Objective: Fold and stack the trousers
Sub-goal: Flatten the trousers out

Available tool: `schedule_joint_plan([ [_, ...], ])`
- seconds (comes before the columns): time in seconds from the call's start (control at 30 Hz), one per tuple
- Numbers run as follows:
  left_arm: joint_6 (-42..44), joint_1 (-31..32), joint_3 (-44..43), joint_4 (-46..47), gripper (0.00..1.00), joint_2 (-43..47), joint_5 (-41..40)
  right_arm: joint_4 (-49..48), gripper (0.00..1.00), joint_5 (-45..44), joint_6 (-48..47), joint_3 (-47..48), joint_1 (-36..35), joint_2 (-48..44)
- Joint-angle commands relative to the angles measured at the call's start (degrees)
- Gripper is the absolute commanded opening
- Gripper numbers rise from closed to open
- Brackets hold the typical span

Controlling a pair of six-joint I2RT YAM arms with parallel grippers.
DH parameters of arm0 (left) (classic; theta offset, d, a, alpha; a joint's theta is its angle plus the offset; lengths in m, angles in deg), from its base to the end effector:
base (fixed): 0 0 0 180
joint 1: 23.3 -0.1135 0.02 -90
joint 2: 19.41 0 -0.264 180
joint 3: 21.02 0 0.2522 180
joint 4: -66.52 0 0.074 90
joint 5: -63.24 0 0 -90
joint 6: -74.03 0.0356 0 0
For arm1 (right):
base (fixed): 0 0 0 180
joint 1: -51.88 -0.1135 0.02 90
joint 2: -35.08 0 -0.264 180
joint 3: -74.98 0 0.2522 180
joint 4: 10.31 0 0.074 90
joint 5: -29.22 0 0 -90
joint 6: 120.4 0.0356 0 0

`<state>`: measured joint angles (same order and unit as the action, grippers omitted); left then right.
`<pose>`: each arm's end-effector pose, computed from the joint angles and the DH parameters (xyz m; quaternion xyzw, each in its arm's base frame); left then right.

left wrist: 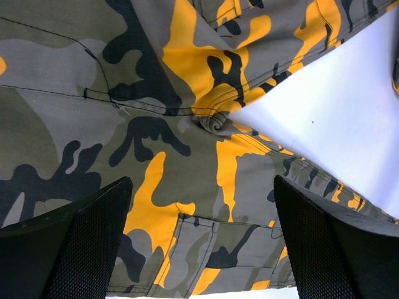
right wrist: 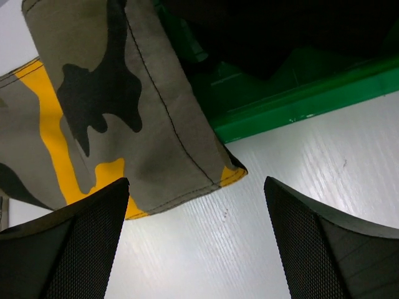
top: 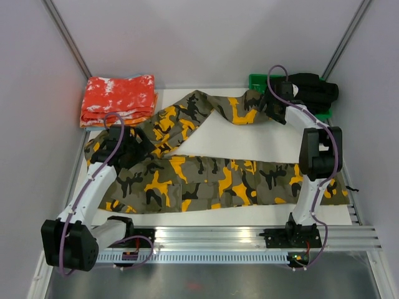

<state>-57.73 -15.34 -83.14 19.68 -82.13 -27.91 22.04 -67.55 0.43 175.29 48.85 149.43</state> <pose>0.2232 -0.0305 0.2648 -0.2744 0.8905 -0.1441 0.3332 0.4485 0.0195 0.2137 0.2439 0.8944 0.0555 0.3707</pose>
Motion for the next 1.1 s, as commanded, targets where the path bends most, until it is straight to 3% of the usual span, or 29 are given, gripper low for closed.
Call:
schedule_joint_plan([
  [0.0, 2.38, -0.93, -0.51, -0.58, 1.00, -1.18, 0.18, -1.63, 0.96, -1.06, 0.72, 3.81, -0.22, 3.33],
  [0.07, 2.56, -1.28, -0.68, -0.85, 1.00, -1.44, -0.34, -1.97, 0.95, -0.88, 1.69, 4.42, -0.49, 5.18],
  [0.17, 2.82, -1.90, -0.77, -1.02, 1.00, -1.88, -1.22, -3.99, 0.77, 0.34, 2.48, 4.34, -0.40, 5.63],
  [0.2, 2.91, -1.99, -0.77, -1.11, 1.00, -1.97, -1.31, -5.74, 0.61, 0.61, 2.74, 4.08, -0.49, 5.45],
  [0.27, 3.08, -2.60, -0.77, -1.28, 1.00, -2.14, -1.40, -7.16, 0.43, 1.05, 3.09, 3.55, -0.58, 4.58],
  [0.3, 3.09, -2.69, -0.77, -1.28, 1.00, -2.32, -1.40, -7.86, 0.29, 1.05, 3.10, 3.55, -0.66, 4.31],
  [0.37, 3.26, -3.13, -0.68, -1.37, 1.00, -2.50, -1.40, -8.04, 0.15, 1.14, 2.75, 3.72, -0.66, 3.34],
  [0.4, 3.26, -3.22, -0.77, -1.37, 1.00, -2.50, -1.31, -7.78, 0.00, 1.05, 2.92, 3.72, -0.66, 2.82],
  [0.6, 4.58, -3.84, -1.21, -1.73, 1.00, -2.06, -1.31, -5.59, 0.00, 2.81, 4.15, 0.92, -1.19, -6.84],
  [0.83, 5.90, -4.10, -1.74, -2.16, 1.00, -0.39, -0.79, -0.58, 0.00, 0.71, 3.45, -3.22, -4.87, -27.11],
  [0.93, 6.07, -4.19, -1.39, -1.99, 1.00, 1.10, 0.26, 3.81, 0.01, -3.32, 3.71, -3.93, -6.55, -35.66],
  [1.07, 6.86, -4.36, -0.95, -2.08, 1.00, 3.56, 0.53, 17.22, 0.00, -9.39, 5.73, -2.61, -6.90, -44.28],
])
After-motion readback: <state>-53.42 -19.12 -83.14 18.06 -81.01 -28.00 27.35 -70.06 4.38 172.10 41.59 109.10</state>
